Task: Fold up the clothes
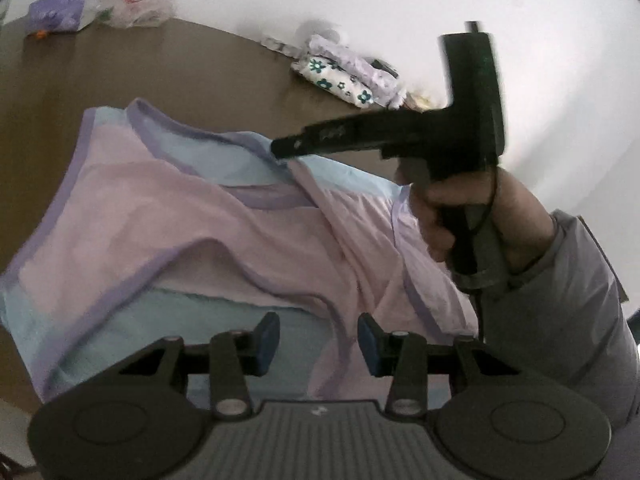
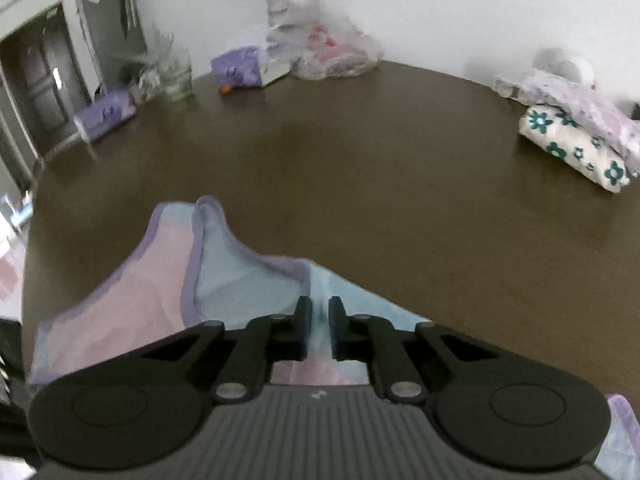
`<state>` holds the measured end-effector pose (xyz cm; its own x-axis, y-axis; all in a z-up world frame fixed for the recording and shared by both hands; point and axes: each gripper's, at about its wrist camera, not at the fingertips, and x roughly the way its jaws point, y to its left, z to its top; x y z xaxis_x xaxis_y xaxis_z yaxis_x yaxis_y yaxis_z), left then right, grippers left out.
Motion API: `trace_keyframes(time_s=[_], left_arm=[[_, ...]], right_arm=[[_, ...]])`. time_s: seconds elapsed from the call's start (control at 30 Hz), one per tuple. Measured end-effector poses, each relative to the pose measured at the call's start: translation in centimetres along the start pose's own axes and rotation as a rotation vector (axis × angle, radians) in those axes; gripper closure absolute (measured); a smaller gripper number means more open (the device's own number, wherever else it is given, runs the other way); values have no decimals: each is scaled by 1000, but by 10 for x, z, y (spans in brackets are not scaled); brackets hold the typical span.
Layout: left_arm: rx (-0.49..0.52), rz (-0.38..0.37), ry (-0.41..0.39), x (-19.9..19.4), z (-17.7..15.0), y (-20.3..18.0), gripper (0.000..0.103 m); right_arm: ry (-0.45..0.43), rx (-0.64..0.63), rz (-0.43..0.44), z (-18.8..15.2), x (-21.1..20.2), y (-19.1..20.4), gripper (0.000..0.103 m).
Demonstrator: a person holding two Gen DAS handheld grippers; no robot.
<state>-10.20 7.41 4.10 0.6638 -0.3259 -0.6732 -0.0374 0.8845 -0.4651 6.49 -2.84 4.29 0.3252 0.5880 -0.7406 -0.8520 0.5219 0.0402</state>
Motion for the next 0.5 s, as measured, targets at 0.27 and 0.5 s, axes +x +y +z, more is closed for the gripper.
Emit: trace_keyframes(time_s=[0.27,0.5], left_arm=[[-121,5,-57,5,6,-7,77],[-168,58,-68,19,-1,-8,102]], right_arm=[[80,-150,132,2,6,6,91],[152,-285,177,2,16,9,76]])
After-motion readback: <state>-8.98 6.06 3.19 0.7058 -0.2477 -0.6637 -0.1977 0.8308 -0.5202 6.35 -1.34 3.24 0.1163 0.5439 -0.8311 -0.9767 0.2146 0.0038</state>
